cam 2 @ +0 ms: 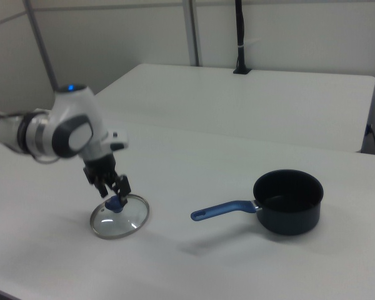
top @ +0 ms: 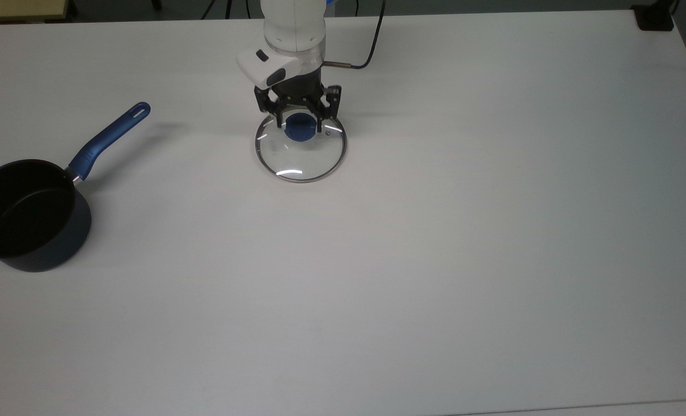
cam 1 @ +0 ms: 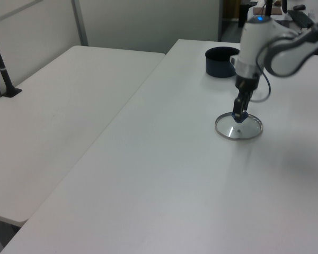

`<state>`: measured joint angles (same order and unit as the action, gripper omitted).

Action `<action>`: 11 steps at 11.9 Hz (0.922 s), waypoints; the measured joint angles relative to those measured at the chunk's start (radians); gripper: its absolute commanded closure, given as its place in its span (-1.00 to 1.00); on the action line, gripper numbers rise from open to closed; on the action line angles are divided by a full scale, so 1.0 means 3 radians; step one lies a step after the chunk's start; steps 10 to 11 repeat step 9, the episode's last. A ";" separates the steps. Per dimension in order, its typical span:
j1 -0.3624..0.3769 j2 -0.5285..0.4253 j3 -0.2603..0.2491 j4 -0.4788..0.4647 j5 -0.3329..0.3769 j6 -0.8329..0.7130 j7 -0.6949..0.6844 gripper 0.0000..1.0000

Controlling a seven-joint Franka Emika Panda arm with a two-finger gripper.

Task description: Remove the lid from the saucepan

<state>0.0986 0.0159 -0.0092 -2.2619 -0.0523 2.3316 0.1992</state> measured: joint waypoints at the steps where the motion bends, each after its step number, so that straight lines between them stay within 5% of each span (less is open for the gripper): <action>1: 0.0000 0.0000 0.0000 0.0361 0.0000 -0.0553 -0.0001 -1.00; 3: 0.0000 -0.0008 0.0000 0.1110 0.0000 -0.1463 -0.0003 -1.00; 6: 0.0000 -0.0017 -0.0008 0.1738 0.0000 -0.2163 -0.0044 -1.00; 11: -0.0008 -0.0150 -0.0091 0.1908 0.0000 -0.2303 -0.0294 -1.00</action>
